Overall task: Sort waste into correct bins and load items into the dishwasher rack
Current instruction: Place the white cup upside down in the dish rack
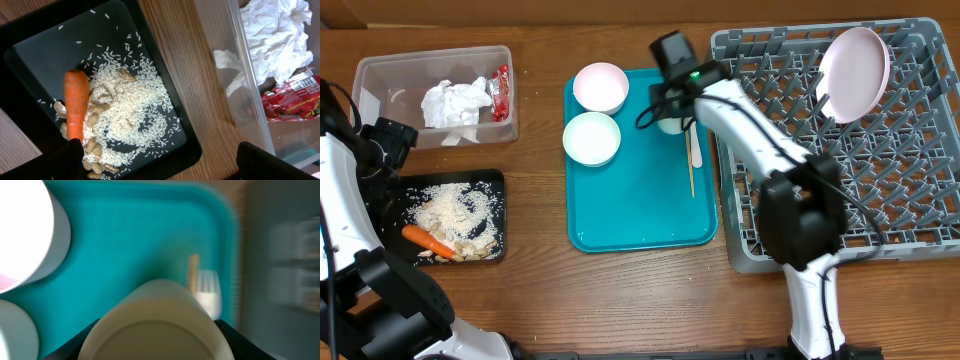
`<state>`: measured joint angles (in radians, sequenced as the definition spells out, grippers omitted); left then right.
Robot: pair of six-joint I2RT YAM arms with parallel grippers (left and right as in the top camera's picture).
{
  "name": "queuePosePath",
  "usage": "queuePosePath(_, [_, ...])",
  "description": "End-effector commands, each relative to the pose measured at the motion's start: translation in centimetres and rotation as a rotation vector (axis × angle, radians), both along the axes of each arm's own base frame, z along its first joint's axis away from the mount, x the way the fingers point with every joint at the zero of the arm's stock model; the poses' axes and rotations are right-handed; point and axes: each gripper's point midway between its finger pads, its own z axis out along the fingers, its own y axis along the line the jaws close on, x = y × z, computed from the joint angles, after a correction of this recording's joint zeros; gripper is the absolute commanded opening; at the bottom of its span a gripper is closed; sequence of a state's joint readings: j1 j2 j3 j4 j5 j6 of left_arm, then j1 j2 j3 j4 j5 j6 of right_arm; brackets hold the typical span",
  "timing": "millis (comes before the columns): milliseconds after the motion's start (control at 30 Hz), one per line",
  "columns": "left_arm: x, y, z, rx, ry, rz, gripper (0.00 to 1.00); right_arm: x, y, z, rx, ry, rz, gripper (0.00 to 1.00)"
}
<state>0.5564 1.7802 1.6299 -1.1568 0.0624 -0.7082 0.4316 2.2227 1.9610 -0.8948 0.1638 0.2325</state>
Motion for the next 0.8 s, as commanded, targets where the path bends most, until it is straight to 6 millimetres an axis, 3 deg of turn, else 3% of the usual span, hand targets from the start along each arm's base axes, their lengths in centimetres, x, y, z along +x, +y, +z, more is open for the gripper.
queuePosePath(0, [0.0, 0.1, 1.4, 0.025, -0.029, 0.018, 1.00, 0.6, -5.8, 13.1, 0.023, -0.232, -0.127, 0.43])
queuePosePath(100, [0.0, 0.1, 1.4, 0.025, -0.030, 0.018, 1.00, -0.2, -11.1, 15.2, 0.012, -0.231, -0.220, 0.43])
queuePosePath(133, [0.0, 0.1, 1.4, 0.025, -0.030, 0.017, 1.00, -0.2, -14.1, 15.1, 0.001, -0.215, -0.277, 0.43])
queuePosePath(333, [0.0, 0.1, 1.4, 0.025, -0.030, 0.018, 1.00, -0.2, -22.4, 13.0, 0.043, -0.145, -0.422, 0.44])
queuePosePath(467, [0.0, 0.1, 1.5, 0.026, -0.031, 0.018, 1.00, -0.3, -25.0, 10.9, 0.100, -0.106, -0.461, 0.49])
queuePosePath(633, [0.0, 0.2, 1.5, 0.030, -0.032, 0.019, 1.00, -1.0, -25.9, 7.4, 0.098, -0.040, -0.483, 0.89])
queuePosePath(767, [0.0, 0.2, 1.5, 0.030, -0.032, 0.019, 1.00, -1.3, -25.8, 7.6, 0.097, -0.032, -0.481, 0.98])
